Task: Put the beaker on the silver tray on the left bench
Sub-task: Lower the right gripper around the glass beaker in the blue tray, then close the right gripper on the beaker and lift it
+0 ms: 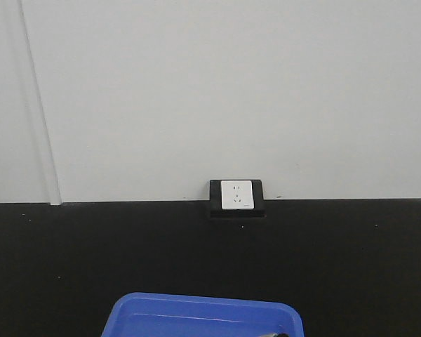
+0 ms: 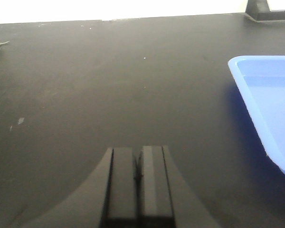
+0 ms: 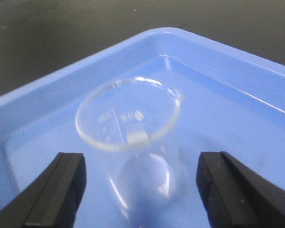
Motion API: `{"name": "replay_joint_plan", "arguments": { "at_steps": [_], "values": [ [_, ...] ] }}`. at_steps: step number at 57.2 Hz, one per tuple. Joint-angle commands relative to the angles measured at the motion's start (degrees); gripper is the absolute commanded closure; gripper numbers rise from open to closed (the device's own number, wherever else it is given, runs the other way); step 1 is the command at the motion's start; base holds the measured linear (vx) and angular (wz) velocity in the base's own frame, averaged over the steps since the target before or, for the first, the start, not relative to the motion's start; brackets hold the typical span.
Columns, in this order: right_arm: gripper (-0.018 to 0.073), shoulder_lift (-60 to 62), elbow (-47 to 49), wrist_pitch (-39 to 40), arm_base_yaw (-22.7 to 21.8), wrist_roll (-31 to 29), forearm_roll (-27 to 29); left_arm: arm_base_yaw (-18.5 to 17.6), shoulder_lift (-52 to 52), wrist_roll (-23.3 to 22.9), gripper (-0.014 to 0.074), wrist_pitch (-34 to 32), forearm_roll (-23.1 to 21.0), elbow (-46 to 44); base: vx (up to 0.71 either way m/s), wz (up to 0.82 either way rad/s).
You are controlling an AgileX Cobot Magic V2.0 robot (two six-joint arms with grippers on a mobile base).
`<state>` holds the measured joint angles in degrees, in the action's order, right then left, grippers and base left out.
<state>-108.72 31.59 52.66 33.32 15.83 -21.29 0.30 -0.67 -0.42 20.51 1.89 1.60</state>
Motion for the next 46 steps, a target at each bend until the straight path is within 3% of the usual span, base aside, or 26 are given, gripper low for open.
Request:
{"name": "replay_joint_plan", "arguments": {
  "at_steps": [1, 12, 31, 38, 46],
  "values": [
    [0.0027, 0.1, 4.1, 5.1, -0.1, 1.9, -1.6, -0.4, -0.9, -0.2, 0.0595, -4.5, -0.1, 1.6, 0.0, 0.0],
    [0.0027, -5.2, 10.6, 5.1, -0.1, 4.6, -6.0, -0.4, -0.9, -0.2, 0.0595, -4.5, -0.1, 1.6, 0.0, 0.0],
    [0.004, -9.9, 18.0, 5.5, -0.1, 6.9, -6.3, -0.4, -0.9, -0.2, 0.0595, -4.5, -0.1, 1.6, 0.0, 0.0],
    [0.0125, -10.0, 18.6, 6.5, -0.1, 6.9, -6.3, -0.4, -0.9, -0.2, 0.0595, -4.5, -0.1, 1.6, 0.0, 0.0],
    [0.0323, -9.6, 18.6, 9.1, -0.1, 7.2, -7.3, -0.4, -0.9, -0.2, 0.0595, -4.5, -0.1, 1.6, 0.0, 0.0]
  ]
}}
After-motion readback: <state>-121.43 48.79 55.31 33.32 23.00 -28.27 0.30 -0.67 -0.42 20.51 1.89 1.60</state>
